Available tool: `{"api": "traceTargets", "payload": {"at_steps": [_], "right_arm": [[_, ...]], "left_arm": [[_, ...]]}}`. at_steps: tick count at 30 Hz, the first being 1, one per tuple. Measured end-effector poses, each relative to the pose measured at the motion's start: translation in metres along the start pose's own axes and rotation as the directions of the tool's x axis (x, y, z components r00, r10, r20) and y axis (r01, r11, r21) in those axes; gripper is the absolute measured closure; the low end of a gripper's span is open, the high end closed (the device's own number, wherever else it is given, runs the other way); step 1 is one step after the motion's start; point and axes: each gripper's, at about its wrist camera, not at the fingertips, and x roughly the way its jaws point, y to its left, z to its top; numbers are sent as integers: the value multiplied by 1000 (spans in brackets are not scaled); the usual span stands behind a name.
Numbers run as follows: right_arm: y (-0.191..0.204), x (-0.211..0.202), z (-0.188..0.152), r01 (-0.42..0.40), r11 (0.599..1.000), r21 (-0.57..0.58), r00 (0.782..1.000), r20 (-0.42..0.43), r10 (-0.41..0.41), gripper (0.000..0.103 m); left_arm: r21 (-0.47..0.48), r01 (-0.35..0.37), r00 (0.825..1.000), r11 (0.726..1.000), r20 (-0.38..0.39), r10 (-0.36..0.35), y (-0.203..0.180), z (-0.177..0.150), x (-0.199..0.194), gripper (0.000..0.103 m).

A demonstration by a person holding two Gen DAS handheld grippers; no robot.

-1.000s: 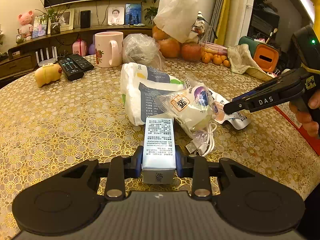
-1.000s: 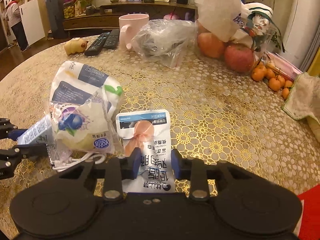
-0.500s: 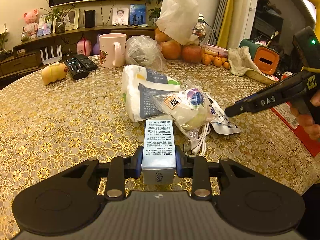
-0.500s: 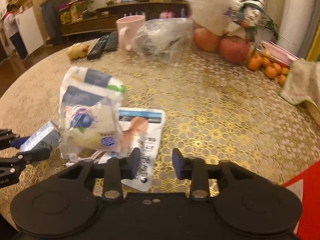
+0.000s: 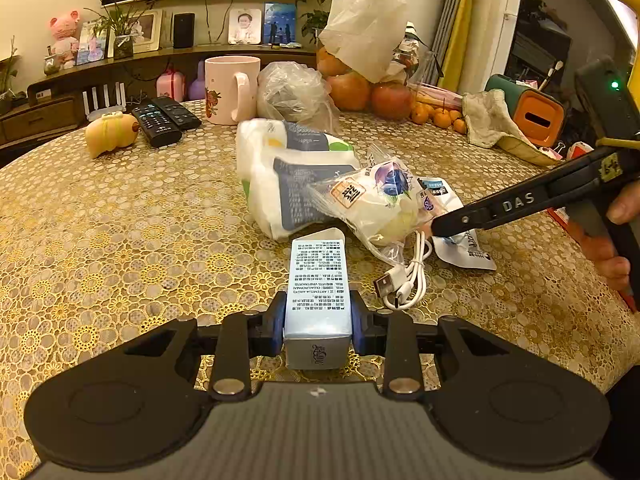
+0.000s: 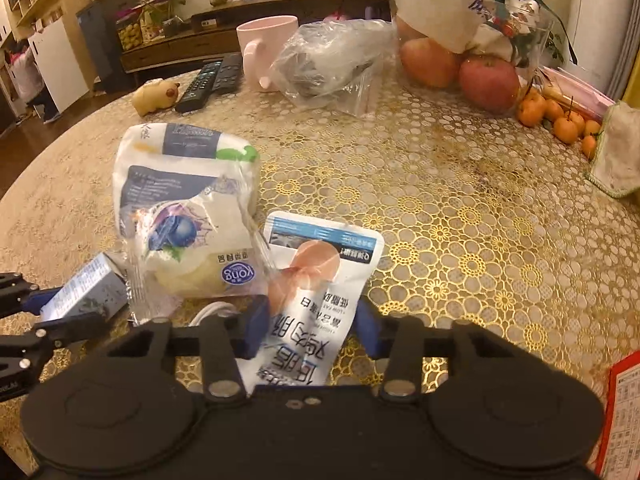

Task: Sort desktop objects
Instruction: 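Lift and carry the milk carton and sausage pack over the red shoebox with both tools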

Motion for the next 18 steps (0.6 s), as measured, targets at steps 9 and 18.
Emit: {"api": "traceTargets", "payload": {"at_steps": [9,18], "right_arm": [[-10,-23,-12,27,998,53,1000,13,-28,75],[-25,-53,-32,46,996,81,999,14,-47,102]], "left_arm": [[2,0,1000,1000,16,0,-13,2,-14,74],[11,4,999,1000,36,-4,-37,4,-32,74]]}}
